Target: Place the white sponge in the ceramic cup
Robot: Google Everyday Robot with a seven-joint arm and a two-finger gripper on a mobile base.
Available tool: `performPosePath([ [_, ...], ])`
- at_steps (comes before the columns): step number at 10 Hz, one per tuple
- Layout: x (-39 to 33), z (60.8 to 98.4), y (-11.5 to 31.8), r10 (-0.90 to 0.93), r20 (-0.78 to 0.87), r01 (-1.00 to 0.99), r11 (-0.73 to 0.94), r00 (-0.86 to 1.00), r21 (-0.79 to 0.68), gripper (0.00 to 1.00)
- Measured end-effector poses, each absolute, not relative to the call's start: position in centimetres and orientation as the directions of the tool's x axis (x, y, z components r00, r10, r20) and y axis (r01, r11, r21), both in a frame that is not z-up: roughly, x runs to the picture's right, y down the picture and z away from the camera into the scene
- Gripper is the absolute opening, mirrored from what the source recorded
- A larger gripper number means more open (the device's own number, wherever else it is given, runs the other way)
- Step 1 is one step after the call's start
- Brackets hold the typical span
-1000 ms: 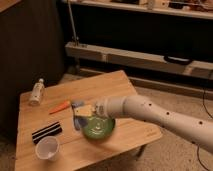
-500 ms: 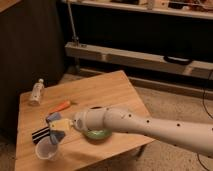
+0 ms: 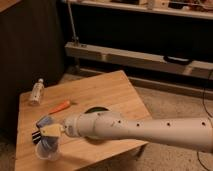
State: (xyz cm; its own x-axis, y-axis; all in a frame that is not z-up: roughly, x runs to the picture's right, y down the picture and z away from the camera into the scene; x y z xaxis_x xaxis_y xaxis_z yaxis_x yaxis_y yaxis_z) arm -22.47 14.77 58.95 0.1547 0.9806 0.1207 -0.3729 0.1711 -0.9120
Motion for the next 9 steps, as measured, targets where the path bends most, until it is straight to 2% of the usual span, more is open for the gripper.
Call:
performPosePath([
  [9,-26.9,61.2,18.4,0.966,0.099,-0.295,0.169,0.237,-0.941,0.0],
])
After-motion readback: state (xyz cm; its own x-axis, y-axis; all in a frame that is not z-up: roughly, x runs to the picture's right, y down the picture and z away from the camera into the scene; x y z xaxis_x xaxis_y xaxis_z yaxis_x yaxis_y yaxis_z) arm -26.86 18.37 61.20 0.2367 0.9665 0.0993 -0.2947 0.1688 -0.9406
